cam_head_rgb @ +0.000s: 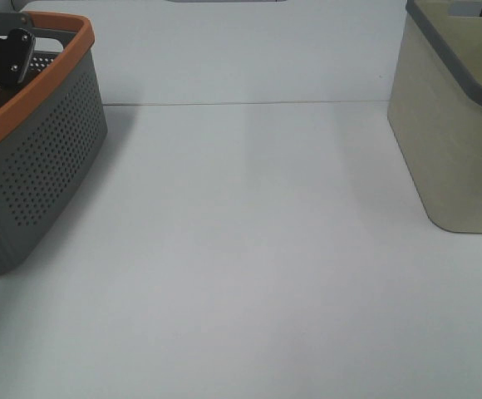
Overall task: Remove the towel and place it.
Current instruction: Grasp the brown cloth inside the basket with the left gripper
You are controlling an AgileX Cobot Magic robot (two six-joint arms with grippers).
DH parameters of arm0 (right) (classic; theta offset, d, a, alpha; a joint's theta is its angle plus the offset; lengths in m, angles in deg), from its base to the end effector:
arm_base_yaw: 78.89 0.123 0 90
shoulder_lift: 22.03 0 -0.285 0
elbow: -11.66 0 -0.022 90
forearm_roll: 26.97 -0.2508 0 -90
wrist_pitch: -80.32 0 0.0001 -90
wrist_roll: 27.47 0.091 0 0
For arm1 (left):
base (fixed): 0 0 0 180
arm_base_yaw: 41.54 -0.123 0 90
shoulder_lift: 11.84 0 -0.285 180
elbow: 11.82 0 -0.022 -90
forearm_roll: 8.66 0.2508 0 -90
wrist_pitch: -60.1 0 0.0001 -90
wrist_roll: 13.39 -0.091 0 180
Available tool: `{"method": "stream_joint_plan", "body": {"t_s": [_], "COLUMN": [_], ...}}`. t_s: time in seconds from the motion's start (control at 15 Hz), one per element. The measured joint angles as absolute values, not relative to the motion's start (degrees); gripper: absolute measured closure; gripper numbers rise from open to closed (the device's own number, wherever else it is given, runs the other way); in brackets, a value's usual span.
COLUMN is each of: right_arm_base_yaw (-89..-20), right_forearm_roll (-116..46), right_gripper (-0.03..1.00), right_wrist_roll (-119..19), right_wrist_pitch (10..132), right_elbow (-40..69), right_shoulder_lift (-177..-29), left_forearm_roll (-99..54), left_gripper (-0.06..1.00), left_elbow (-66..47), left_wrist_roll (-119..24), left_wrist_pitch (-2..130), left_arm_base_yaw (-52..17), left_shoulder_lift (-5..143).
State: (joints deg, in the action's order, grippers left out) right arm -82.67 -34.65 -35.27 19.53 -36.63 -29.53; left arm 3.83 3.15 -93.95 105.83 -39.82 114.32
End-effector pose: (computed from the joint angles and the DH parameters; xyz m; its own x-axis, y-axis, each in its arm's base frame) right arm -0.0059 0.0110 0.2792 -0.4392 -0.0410 -0.8974 -0.0699 0.9975 -0.0114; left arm 0.4463 0.0007 0.2006 -0.0431 0.9896 0.1371 0.9144 -0.0162 0.4046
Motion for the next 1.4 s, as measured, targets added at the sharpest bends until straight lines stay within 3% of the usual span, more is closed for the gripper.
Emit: {"method": "stream_joint_plan", "body": {"t_s": [0.2, 0.33, 0.53, 0.6, 1.13, 1.4], "right_arm_base_yaw": [-82.67, -82.67, -82.67, -82.67, -82.67, -82.67], "right_forearm_roll": [-34.65, -34.65, -34.65, -34.65, -34.65, -34.65], "right_gripper": [0.18, 0.18, 0.18, 0.18, 0.18, 0.18], "right_wrist_roll": [-35.27, -35.27, -35.27, -35.27, -35.27, -35.27], "right_wrist_pitch": [19.53, 19.53, 19.53, 19.53, 19.53, 19.53], "right_elbow": [-36.63, -36.63, -36.63, -36.63, -36.63, -36.63], "right_shoulder_lift": [-29.53, -29.53, -29.53, -29.53, -29.53, -29.53], "left_forearm_roll": [3.72, 3.72, 3.89, 4.92, 5.89, 5.95], "left_gripper": [0.28, 0.38, 0.81, 0.91, 0.94, 0.94], "left_elbow": [0.06, -0.06, -0.06, -0.06, -0.06, -0.06], "left_wrist_roll": [-94.35, -94.35, -92.40, -91.89, -80.89, -74.35], "left_wrist_pitch": [106.40, 106.00, 104.51, 104.22, 104.28, 104.28], "left_arm_base_yaw": [-39.71, -39.71, -39.59, -39.25, -38.56, -38.39], "left_shoulder_lift": [114.49, 114.49, 114.49, 114.49, 112.89, 102.06]}}
